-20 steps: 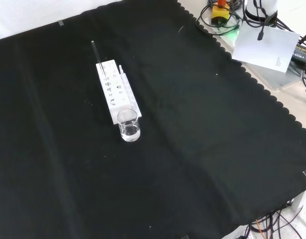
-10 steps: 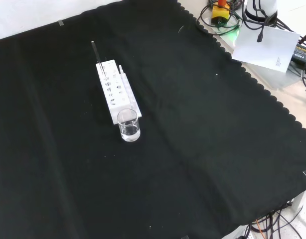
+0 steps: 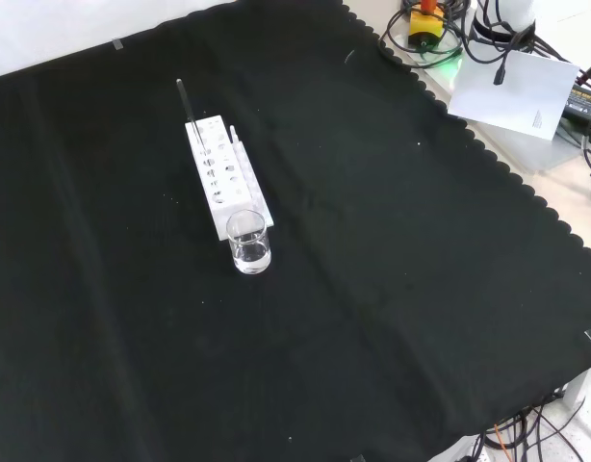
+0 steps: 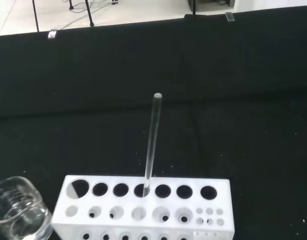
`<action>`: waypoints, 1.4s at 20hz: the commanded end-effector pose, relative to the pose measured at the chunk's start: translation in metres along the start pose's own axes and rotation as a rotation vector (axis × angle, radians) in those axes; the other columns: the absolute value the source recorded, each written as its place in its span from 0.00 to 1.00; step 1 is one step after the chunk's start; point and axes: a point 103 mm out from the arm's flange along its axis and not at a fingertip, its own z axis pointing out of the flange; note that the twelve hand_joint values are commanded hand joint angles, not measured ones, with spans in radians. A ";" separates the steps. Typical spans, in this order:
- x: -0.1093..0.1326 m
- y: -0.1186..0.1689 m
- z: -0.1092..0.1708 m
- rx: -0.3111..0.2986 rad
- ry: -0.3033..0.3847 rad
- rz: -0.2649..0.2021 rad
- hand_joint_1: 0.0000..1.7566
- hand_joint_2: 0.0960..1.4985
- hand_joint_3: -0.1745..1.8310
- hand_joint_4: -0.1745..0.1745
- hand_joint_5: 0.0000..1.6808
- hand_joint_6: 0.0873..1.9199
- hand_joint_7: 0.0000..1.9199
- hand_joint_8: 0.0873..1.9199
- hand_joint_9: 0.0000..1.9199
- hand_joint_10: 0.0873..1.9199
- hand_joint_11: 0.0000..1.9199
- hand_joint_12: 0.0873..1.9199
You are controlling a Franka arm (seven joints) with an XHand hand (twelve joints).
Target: Take the glass rod from the white test tube rack.
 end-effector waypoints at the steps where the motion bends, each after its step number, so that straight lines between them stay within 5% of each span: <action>1: -0.018 0.057 0.020 0.002 0.020 -0.025 0.33 0.79 0.00 0.19 0.10 0.00 0.00 0.38 0.03 0.46 0.00 0.75; 15: -0.011 0.106 0.083 0.082 0.038 -0.057 0.33 0.80 0.00 0.14 0.10 0.00 0.01 0.43 0.06 0.47 0.01 0.75; 28: 0.004 0.081 0.109 0.108 0.029 -0.086 0.33 0.81 0.00 0.11 0.12 0.00 0.05 0.45 0.15 0.47 0.06 0.74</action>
